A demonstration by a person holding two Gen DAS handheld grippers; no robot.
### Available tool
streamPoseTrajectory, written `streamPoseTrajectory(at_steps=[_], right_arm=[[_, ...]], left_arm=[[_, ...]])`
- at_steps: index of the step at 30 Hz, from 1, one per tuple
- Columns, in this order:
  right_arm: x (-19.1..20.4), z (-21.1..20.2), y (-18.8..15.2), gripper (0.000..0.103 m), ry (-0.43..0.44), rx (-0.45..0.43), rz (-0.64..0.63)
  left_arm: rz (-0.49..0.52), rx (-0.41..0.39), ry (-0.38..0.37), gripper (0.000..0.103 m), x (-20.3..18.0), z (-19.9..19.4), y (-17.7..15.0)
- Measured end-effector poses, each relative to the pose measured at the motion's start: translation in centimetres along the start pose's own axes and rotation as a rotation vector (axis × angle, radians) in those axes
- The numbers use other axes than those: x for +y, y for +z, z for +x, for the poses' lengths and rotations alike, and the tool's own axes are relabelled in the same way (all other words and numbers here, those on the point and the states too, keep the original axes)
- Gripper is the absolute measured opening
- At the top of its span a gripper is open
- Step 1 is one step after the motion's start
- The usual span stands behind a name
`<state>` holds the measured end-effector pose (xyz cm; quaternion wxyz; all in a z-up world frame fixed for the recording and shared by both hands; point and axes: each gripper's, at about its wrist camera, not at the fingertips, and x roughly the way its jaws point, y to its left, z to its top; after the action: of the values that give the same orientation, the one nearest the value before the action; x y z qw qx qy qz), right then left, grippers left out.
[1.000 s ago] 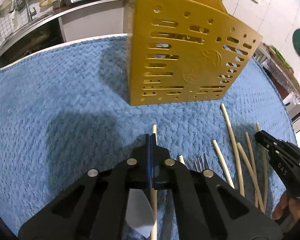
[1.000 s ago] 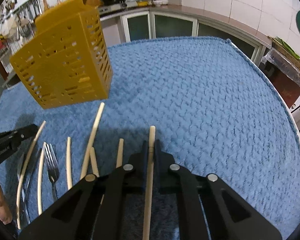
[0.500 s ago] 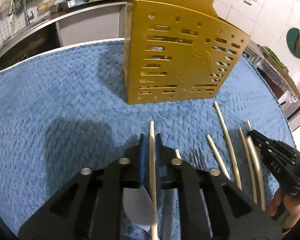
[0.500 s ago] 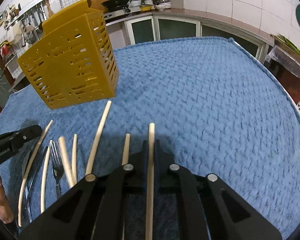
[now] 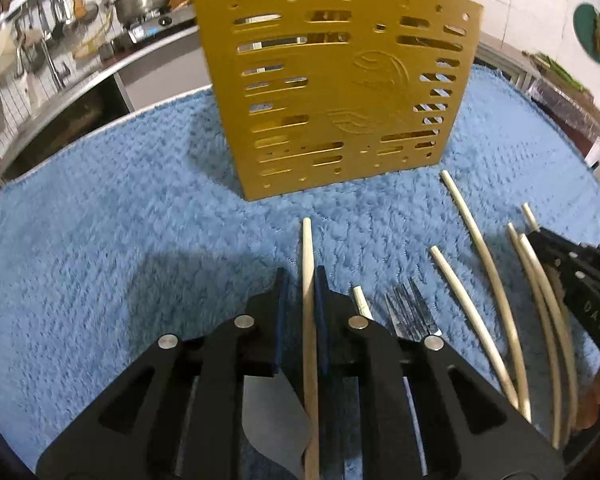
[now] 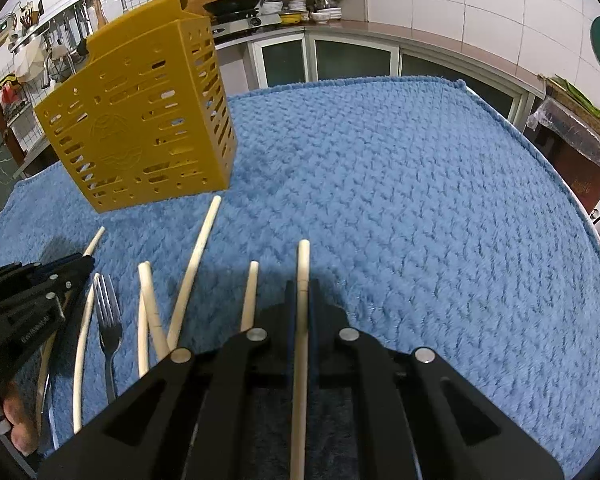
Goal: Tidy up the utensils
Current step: 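Close the left tool on a wooden chopstick while the right tool grasps another chopstick, then lift both held chopsticks and carry them over the yellow holder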
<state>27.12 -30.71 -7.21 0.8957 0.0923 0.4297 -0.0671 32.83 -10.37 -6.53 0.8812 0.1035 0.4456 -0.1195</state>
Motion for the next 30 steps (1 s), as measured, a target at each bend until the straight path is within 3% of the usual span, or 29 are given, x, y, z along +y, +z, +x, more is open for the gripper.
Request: streamPoseTrajectory(at_steps=[11, 23, 30], right_arm=[[0.1, -0.3, 0.2, 0.006, 0.000, -0.024, -0.003], [-0.9, -4.1, 1.2, 0.006, 0.072, -0.099, 0.031], [-0.5, -7.6, 2.2, 0.006, 0.098, -0.201, 0.017]], left_arm=[[-0.050, -0.015, -0.033, 0.004, 0.4, -0.8, 0.0], [-0.149, -0.158, -0.126, 0.004, 3.6, -6.3, 1.2], [-0.175, -0.239, -0.207, 0.004, 4.6, -9.2, 1.5]])
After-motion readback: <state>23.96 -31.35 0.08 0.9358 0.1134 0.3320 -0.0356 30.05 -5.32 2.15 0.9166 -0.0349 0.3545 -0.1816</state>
